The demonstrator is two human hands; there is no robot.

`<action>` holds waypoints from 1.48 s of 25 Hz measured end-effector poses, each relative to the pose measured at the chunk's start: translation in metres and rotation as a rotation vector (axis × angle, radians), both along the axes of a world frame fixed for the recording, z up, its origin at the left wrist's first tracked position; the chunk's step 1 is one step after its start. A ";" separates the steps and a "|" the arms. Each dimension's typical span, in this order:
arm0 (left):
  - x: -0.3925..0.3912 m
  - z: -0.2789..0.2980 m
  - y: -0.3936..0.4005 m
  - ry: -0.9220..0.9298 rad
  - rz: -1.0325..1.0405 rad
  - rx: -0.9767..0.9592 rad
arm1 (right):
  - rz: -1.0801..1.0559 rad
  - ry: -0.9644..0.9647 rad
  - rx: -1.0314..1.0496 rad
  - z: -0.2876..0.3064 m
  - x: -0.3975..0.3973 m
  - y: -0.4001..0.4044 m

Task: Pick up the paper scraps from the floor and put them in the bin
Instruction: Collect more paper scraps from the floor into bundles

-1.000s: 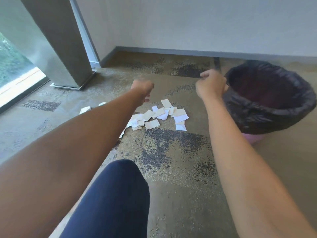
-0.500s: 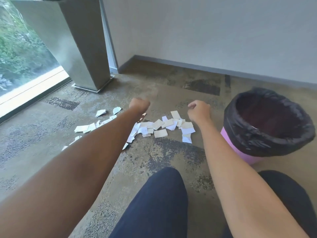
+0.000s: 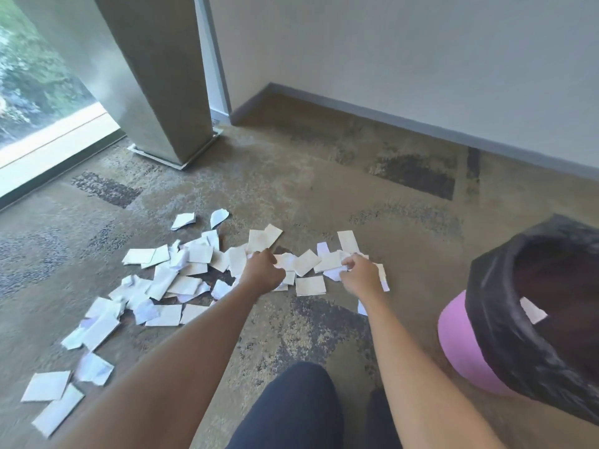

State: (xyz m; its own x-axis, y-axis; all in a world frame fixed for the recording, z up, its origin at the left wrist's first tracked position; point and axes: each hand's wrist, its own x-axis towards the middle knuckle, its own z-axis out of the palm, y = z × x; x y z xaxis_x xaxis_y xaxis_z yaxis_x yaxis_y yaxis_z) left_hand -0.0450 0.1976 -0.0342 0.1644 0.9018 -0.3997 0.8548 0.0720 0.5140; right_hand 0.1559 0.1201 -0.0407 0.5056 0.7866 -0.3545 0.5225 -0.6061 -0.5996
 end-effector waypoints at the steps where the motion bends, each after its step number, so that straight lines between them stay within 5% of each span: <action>1: -0.002 -0.013 0.004 0.055 -0.067 0.004 | 0.036 0.024 -0.024 -0.013 -0.005 0.011; 5: -0.015 -0.048 0.018 0.338 -0.371 0.067 | 0.244 0.053 -0.100 -0.050 -0.034 0.046; 10: -0.015 -0.071 0.049 0.323 -0.431 -0.048 | 0.685 -0.215 -0.047 -0.088 -0.054 0.077; 16: -0.002 -0.101 0.066 0.416 -0.611 -0.135 | 0.790 -0.317 -0.108 -0.113 -0.048 0.090; 25: -0.005 -0.125 0.044 0.570 -0.758 0.099 | 0.996 -0.537 -0.088 -0.140 -0.071 0.069; 29: 0.006 -0.111 0.037 0.369 -0.574 0.253 | 0.973 -0.611 0.231 -0.112 -0.055 0.061; 32: 0.015 -0.089 0.036 0.237 -0.491 0.329 | 0.837 -0.472 0.293 -0.095 -0.040 0.058; 37: 0.033 -0.047 0.026 0.099 -0.292 0.347 | 0.420 0.050 0.354 -0.064 -0.022 0.049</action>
State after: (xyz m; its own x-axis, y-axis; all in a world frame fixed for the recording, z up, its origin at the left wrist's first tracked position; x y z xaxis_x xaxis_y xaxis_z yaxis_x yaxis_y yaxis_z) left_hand -0.0116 0.2240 -0.0812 0.4074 0.9068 -0.1084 0.8598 -0.3408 0.3803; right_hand 0.1343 0.1690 -0.1050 0.1114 0.9926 -0.0477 0.6416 -0.1085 -0.7593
